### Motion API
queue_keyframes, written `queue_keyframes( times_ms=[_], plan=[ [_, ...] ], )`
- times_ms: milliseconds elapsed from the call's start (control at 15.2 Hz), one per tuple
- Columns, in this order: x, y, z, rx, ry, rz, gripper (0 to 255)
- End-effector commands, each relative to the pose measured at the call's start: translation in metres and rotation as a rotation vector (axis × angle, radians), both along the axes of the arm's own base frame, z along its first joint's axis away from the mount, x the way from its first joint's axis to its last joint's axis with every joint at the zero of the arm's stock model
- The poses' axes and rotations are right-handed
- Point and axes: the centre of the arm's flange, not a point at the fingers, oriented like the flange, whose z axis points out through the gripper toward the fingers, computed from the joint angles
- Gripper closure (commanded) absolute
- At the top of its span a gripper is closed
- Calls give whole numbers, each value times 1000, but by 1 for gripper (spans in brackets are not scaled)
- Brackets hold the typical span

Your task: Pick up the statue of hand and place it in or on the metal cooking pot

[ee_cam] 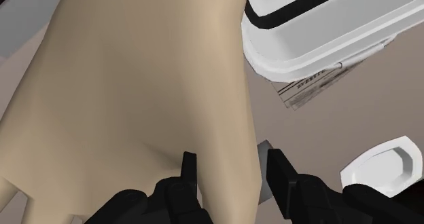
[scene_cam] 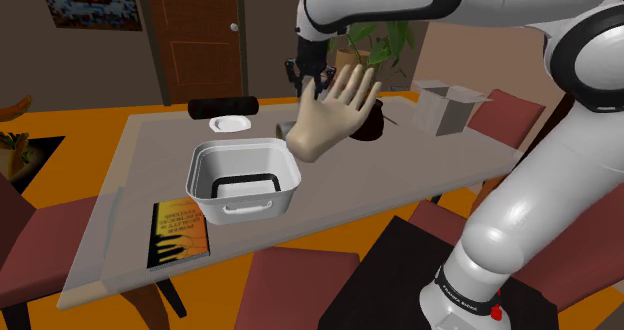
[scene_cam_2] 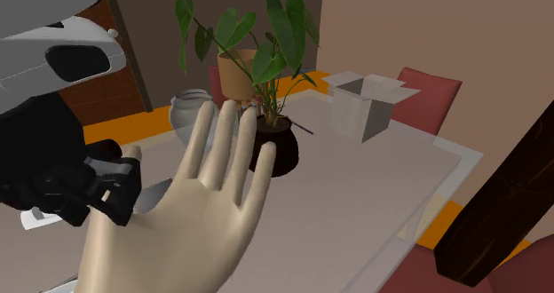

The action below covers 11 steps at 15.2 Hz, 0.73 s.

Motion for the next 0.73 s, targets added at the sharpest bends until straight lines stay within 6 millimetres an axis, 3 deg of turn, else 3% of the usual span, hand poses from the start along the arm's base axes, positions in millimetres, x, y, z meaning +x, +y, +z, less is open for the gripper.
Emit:
queue_keyframes(
  times_ms=[0, 660],
  plan=[
    [8, 27, 2, 0, -3, -1, 255],
    [43, 155, 7, 0, -3, -1, 255]
  ],
)
